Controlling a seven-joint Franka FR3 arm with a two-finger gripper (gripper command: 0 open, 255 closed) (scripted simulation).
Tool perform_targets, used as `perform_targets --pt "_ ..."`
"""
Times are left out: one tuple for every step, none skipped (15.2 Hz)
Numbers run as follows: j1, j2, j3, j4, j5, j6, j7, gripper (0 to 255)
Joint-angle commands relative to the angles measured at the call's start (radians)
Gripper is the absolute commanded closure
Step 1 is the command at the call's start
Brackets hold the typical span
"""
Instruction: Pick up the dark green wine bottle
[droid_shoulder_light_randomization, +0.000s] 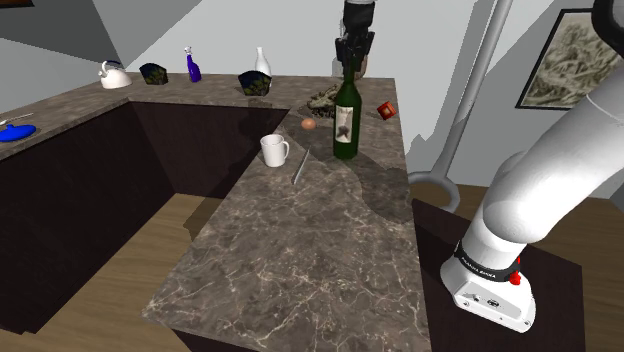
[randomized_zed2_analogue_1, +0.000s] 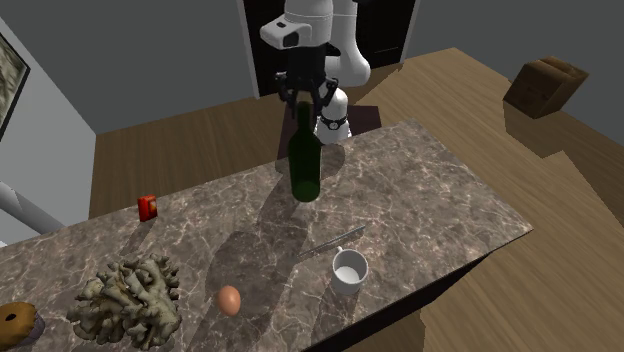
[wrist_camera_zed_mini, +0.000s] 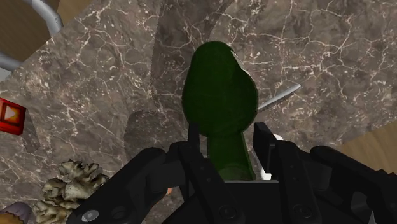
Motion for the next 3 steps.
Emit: perform_targets --pt "0.0 0.008 0.0 0.036 0.001 -0.029 -0.002 255" --pt "0.0 0.008 0.0 0.039 0.001 -0.031 -0.002 255" --pt "0.0 0.008 0.0 0.039 0.001 -0.031 -0.002 255"
